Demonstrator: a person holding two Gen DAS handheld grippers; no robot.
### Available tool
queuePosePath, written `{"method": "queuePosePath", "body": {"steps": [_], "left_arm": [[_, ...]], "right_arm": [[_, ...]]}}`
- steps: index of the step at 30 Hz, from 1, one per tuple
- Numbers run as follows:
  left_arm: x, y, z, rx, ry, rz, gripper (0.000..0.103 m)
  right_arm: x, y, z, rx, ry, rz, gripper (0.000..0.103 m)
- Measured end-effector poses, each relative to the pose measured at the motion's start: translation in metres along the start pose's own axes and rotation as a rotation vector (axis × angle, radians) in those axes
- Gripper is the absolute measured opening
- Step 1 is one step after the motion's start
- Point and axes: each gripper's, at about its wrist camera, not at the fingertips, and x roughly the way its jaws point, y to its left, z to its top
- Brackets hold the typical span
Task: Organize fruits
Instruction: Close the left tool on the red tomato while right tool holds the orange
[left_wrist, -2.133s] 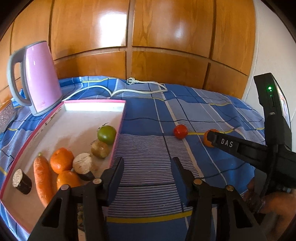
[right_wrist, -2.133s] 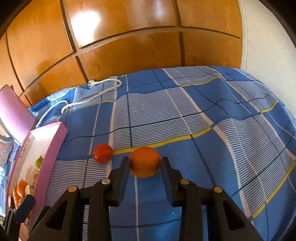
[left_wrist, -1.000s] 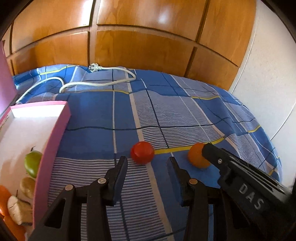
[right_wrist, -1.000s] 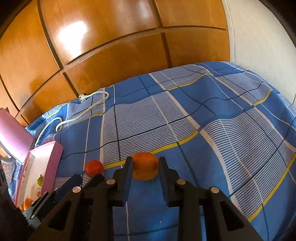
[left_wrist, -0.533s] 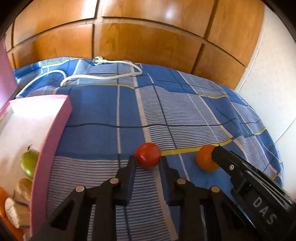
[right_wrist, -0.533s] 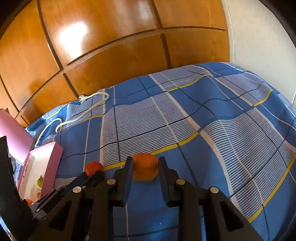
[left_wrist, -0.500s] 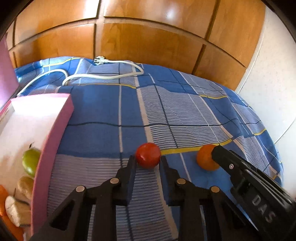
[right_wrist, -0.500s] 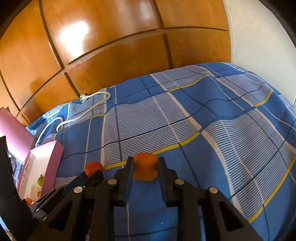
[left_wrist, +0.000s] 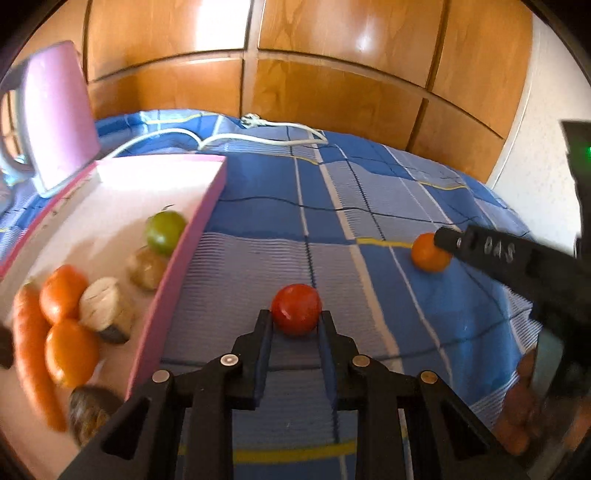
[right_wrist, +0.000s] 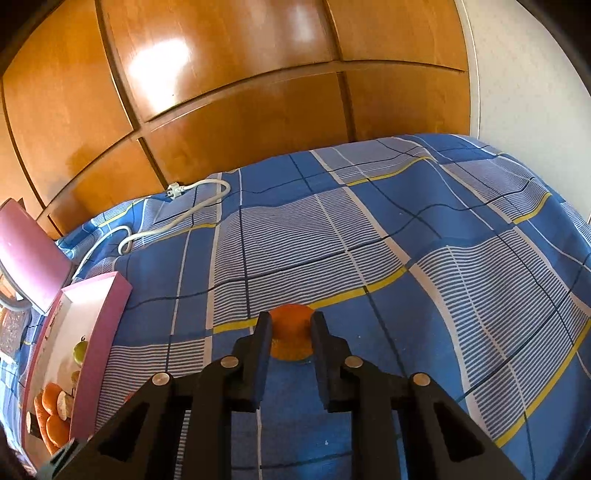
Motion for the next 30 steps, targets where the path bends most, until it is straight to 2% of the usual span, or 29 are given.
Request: {"method": "queuePosePath", "body": {"steps": [5,9,20,30], "left_arm": [[0.002,0.002,-0.002,0.002,-0.024,0.012,0.025],[0.004,0.001,-0.002,0.006,-0.032,0.021,0.025],[0.003,0.003,-0.002,-0.013,-0.034,0.014,0.025],[0.002,0.002,-0.003,-0.009,-0.04,0.019,0.025]], "right_arm": [[0.0,-0.007,0.0,0.032,0.002,0.031,0.021],[0.003,-0.007,-0.001,0.038,0.014,0.043,0.028],[0.004,0.012,-0.006,-0.096,0.004,-0.011,0.028],[0.005,0.016,-0.007,-0.105,0.028,0.004,0.028]]}}
